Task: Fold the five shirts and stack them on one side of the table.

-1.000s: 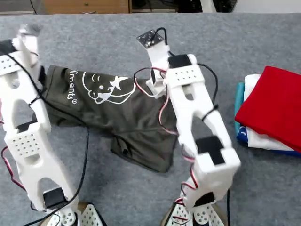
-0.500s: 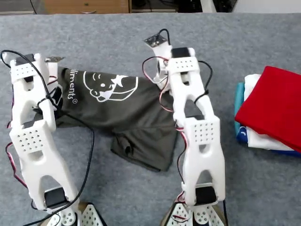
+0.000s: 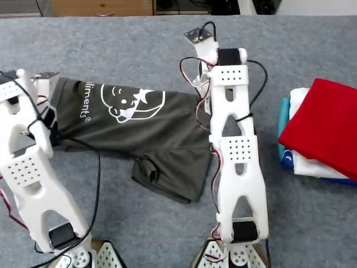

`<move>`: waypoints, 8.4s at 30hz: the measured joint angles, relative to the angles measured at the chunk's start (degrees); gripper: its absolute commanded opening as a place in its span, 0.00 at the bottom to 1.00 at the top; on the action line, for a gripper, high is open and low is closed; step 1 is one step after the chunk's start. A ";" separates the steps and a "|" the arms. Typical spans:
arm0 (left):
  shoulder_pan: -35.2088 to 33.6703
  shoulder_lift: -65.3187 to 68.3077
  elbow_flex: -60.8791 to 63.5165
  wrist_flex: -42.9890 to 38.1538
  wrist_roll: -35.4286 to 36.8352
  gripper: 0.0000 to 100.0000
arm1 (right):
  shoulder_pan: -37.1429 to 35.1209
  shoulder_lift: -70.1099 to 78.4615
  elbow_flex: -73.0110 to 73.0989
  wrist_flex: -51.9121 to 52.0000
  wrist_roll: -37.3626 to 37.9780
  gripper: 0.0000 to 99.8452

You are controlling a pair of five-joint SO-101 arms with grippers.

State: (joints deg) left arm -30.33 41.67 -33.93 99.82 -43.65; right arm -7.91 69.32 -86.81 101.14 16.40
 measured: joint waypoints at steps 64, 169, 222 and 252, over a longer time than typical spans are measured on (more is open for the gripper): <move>8.62 21.80 -58.99 0.18 16.97 0.14 | -1.49 -9.23 -0.26 0.18 0.00 0.00; 72.44 -51.52 78.95 -48.53 -5.54 0.02 | 29.63 -125.80 105.05 0.35 0.00 0.00; 56.53 -14.68 18.64 -33.58 -5.71 0.21 | 29.63 -125.80 105.23 0.35 0.00 0.00; 58.20 -27.60 21.98 0.26 -5.63 0.04 | 29.63 -125.80 105.23 0.35 0.00 0.00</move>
State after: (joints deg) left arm 27.87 14.07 -11.96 100.09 -49.27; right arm 21.71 -56.48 18.42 101.49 16.40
